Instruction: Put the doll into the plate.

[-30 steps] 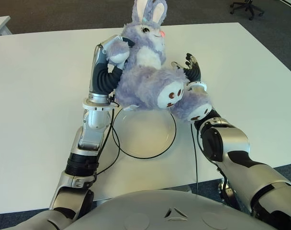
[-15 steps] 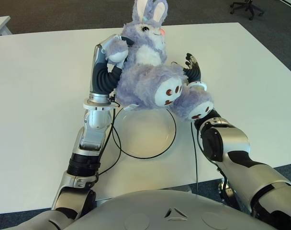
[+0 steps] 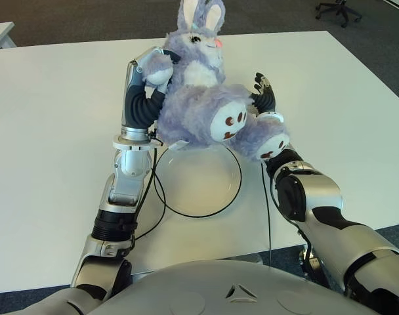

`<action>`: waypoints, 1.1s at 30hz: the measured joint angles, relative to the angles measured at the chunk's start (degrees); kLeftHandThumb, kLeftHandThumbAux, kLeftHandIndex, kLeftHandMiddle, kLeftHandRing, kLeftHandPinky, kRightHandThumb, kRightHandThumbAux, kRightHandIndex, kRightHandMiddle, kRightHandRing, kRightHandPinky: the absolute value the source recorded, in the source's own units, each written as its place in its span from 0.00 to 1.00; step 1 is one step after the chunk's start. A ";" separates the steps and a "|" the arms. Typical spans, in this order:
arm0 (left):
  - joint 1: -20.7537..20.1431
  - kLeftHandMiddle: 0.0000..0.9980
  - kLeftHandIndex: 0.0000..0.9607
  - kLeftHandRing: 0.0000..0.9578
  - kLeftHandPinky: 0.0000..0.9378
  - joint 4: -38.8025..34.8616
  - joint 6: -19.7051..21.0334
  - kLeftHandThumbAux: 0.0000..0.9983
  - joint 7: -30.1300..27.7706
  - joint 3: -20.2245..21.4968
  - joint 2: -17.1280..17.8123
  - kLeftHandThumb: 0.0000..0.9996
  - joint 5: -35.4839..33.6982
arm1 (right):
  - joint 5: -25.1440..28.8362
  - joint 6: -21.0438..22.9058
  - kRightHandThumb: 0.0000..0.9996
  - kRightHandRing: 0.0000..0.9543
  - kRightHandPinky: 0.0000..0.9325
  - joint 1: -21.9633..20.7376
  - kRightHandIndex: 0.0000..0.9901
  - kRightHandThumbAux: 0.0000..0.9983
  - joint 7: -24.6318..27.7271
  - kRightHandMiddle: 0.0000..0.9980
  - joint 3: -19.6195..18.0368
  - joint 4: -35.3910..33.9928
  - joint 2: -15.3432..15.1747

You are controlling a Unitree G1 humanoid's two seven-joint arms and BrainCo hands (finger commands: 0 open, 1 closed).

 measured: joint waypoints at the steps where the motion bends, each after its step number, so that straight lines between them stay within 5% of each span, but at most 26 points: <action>1: 0.00 0.54 0.41 0.82 0.83 0.04 0.07 0.67 0.00 0.03 -0.05 0.85 0.02 | 0.00 0.00 0.09 0.03 0.04 0.00 0.07 0.73 0.00 0.05 0.00 0.00 0.00; 33: -0.27 0.54 0.41 0.84 0.86 0.94 3.10 0.67 0.00 0.30 -0.07 0.85 1.21 | 0.01 0.00 0.08 0.03 0.04 0.02 0.07 0.72 0.18 0.05 -0.09 0.00 -0.03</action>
